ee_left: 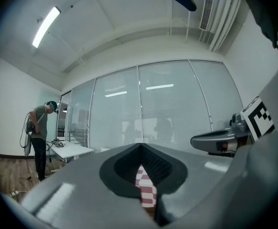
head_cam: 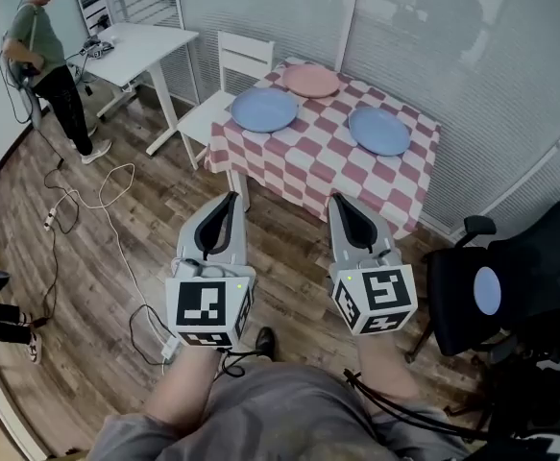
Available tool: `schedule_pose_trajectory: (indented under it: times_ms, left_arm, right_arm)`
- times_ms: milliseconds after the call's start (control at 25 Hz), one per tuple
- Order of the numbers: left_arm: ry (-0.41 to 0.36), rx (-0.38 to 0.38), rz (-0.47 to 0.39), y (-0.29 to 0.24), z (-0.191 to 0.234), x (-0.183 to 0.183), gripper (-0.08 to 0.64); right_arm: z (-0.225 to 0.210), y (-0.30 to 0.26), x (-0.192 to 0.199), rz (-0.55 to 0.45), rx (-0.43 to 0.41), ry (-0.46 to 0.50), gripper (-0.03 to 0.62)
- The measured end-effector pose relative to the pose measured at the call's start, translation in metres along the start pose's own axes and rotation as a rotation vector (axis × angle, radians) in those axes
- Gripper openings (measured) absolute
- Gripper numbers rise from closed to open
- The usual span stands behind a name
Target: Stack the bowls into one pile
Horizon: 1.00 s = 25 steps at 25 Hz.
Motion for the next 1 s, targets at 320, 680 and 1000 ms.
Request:
schedule_pose_trajectory:
  times_ms: [320, 680, 1000]
  left_arm:
    - [-0.001, 0.009, -0.016, -0.049, 0.049, 0.015, 0.000]
    - [0.024, 0.024, 0.064, -0.092, 0.074, 0.056, 0.000]
    - [0.022, 0.012, 0.110, -0.152, 0.096, 0.094, 0.000]
  right_arm:
    - [-0.004, -0.069, 0.009, -0.009, 0.013, 0.024, 0.025]
    - [-0.024, -0.109, 0.048, 0.059, 0.064, -0.012, 0.025]
    - [-0.059, -0.162, 0.081, 0.089, 0.082, -0.037, 0.025]
Point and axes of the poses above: the fingertips, and each gripper's own axes: y backward along the fingers, z to its left, x out of its underside, the point moved 10 cm from there along y, backward along the fingers, and after that the axes turned 14 degrees about -z, right-handed, at the moved point
